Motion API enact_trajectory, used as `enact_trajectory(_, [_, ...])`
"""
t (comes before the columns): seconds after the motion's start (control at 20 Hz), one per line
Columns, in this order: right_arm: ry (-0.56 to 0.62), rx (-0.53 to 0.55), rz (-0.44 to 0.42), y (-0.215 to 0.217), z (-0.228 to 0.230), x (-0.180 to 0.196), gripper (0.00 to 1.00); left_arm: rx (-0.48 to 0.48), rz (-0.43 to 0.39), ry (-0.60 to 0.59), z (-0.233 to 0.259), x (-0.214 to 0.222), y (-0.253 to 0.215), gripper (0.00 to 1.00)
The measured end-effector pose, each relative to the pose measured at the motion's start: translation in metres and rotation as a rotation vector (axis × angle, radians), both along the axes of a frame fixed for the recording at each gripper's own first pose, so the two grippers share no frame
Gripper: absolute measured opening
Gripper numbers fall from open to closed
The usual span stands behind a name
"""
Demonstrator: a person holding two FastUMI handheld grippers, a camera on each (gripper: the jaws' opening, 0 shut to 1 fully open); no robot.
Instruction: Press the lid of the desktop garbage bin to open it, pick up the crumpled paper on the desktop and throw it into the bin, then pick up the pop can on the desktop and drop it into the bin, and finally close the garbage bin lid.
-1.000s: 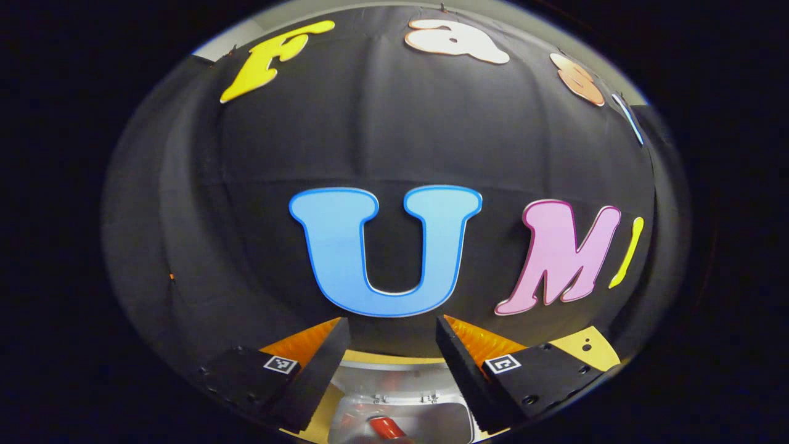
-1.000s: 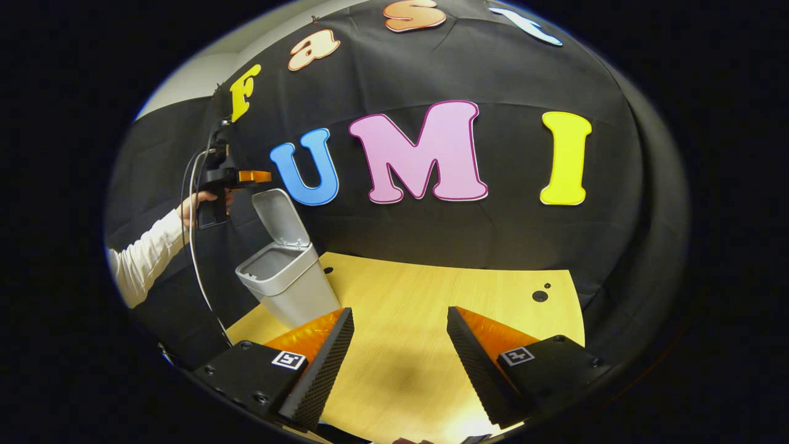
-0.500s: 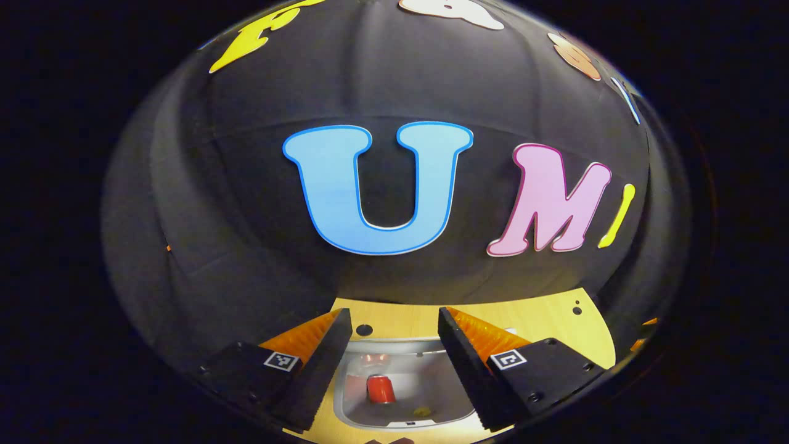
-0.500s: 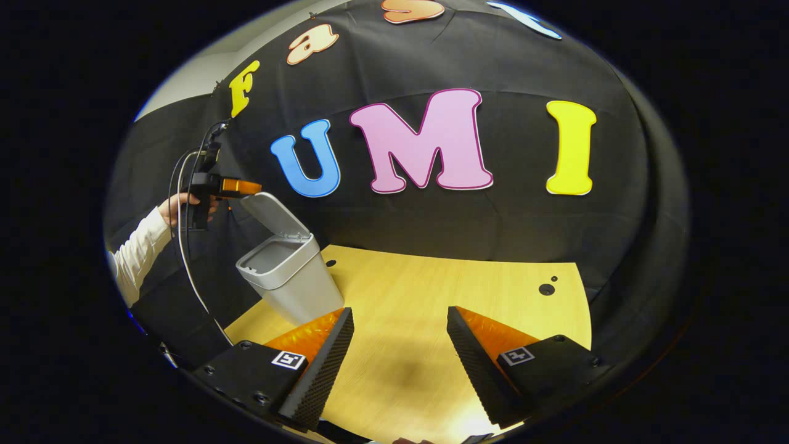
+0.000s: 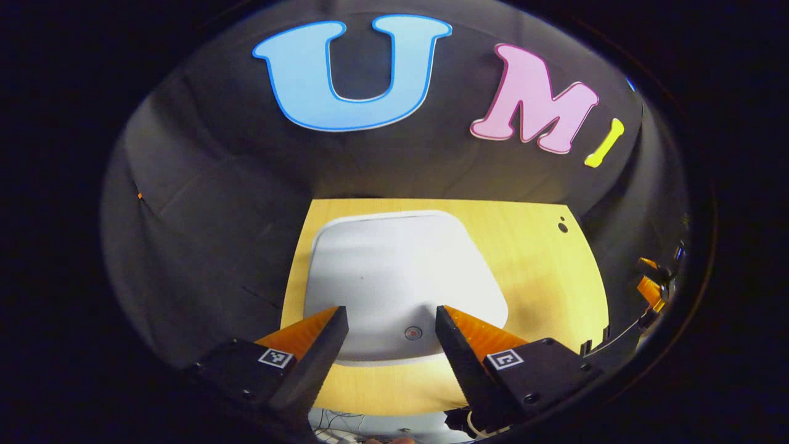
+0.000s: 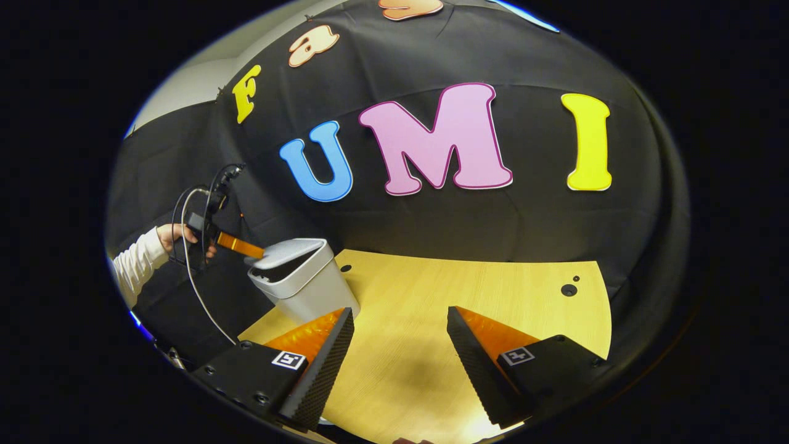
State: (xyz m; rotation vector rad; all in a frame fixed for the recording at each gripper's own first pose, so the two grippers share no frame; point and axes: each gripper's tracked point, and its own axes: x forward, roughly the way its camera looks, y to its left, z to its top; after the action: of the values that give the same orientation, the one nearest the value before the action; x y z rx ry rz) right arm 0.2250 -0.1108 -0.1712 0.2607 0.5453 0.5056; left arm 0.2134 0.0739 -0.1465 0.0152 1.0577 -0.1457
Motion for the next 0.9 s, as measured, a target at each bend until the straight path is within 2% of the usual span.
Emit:
enact_trajectory(0.1, [0.008, 0.001, -0.004, -0.002, -0.002, 0.0, 0.98, 0.023, -0.016, 0.081, -0.024, -0.011, 0.002, 0.99])
enact_trajectory(0.15, [0.011, 0.003, -0.008, -0.002, -0.004, -0.001, 0.98, 0.026, -0.024, 0.057, -0.02, -0.005, 0.001, 0.99])
enact_trajectory(0.25, [0.021, 0.005, -0.014, -0.003, -0.006, -0.003, 0.98, 0.033, -0.024, 0.103, -0.021, -0.007, 0.001, 0.99])
enact_trajectory(0.45, [0.03, -0.009, -0.014, -0.004, -0.011, -0.01, 0.98, 0.058, -0.05, 0.107, -0.022, -0.005, 0.0, 1.0])
enact_trajectory(0.6, [0.03, -0.016, -0.024, -0.007, -0.011, -0.014, 0.98, 0.038, -0.051, -0.007, -0.019, 0.009, -0.005, 1.0])
enact_trajectory(0.75, [0.032, -0.016, -0.043, -0.011, -0.008, -0.016, 0.98, 0.021, -0.004, -0.124, -0.013, 0.022, -0.008, 0.98])
enact_trajectory(0.9, [0.006, -0.026, -0.088, -0.017, 0.0, -0.015, 0.98, 0.044, -0.014, -0.329, 0.02, 0.031, -0.009, 0.96])
